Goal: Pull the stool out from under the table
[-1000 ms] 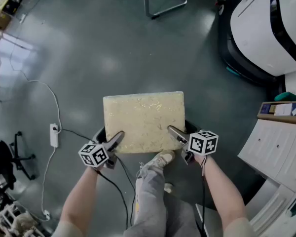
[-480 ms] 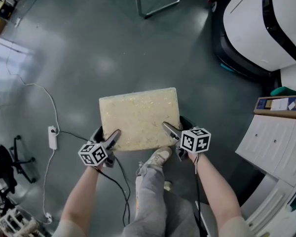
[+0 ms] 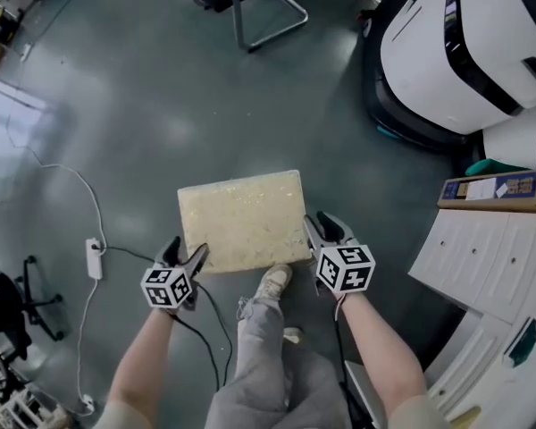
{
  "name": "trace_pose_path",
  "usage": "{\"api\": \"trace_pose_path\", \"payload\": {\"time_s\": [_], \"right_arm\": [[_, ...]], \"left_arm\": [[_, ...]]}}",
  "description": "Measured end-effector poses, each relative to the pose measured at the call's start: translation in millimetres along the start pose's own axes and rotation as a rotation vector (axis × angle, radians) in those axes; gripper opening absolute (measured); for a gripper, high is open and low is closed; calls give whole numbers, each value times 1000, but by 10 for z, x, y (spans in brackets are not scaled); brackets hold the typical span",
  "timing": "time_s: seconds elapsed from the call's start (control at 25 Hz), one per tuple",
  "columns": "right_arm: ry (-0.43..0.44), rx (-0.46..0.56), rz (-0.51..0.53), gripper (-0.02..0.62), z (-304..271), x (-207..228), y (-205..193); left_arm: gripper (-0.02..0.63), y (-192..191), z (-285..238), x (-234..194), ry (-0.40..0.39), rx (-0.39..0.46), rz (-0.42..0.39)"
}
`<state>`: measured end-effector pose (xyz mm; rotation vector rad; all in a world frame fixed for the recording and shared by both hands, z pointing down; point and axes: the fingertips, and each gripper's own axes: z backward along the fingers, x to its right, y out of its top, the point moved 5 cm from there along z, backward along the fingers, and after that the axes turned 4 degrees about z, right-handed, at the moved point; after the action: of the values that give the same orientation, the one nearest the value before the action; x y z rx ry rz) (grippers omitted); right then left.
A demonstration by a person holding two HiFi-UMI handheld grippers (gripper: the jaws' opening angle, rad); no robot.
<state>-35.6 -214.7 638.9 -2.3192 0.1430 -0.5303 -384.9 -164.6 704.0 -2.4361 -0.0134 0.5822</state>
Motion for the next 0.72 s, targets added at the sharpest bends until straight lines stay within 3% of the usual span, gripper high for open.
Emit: {"api": "trace_pose_path", "payload": {"time_s": [0.08, 0.2, 0.28, 0.4, 0.48, 0.72], "right_arm": [[5, 20, 16, 128, 176, -67, 237], [14, 48, 51, 82, 430, -186, 616], [14, 68, 72, 56, 581, -242, 868], [-9, 86, 141, 35, 844, -259, 1200], [-26, 103, 172, 29, 1017, -286, 1422], [-21, 163, 188, 23, 1470, -576, 2021]], "left_arm": [[311, 189, 110, 174, -2, 17, -36], [241, 500, 245, 450, -20, 27, -163], [215, 725, 330, 569, -25, 43, -206], [179, 1069, 506, 725, -14, 94, -211], [121, 1363, 647, 814, -6, 148, -207], [77, 2061, 1090, 1082, -13, 236, -238]]}}
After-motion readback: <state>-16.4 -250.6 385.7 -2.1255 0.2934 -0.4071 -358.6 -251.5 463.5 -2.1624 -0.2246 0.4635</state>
